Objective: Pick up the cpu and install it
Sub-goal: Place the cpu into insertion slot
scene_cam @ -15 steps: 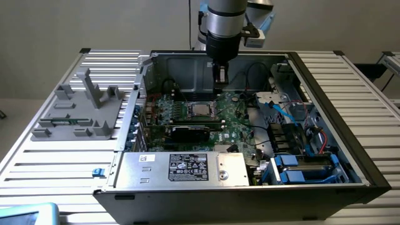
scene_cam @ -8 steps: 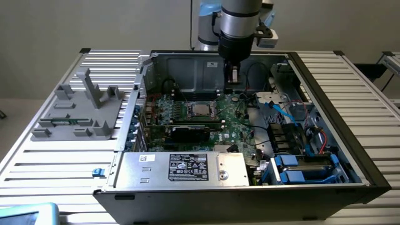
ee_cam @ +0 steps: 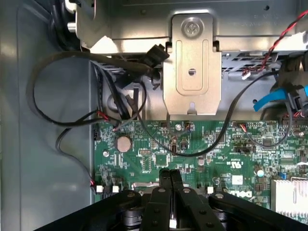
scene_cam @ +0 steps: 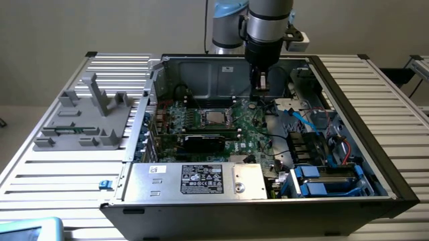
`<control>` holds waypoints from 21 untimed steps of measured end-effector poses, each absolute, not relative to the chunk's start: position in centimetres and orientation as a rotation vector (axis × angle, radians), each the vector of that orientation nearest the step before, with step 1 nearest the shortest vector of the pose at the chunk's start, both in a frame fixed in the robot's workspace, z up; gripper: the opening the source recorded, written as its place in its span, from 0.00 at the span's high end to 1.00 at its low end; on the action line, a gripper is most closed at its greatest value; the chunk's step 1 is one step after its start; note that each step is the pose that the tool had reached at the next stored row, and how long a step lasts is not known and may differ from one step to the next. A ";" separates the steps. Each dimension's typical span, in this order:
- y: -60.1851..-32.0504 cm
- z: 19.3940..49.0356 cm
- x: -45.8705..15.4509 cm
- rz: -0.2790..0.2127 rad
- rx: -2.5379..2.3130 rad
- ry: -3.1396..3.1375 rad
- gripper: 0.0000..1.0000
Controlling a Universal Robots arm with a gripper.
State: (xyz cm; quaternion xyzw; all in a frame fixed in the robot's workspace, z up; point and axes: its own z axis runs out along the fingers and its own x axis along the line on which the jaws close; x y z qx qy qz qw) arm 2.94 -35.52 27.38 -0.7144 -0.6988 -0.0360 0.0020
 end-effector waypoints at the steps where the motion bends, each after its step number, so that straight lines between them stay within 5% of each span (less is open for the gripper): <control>1: -35.5 27.2 3.2 -0.113 -2.242 -2.193 0.88; 21: -34.6 24.4 3.0 -0.163 -2.217 -2.165 0.88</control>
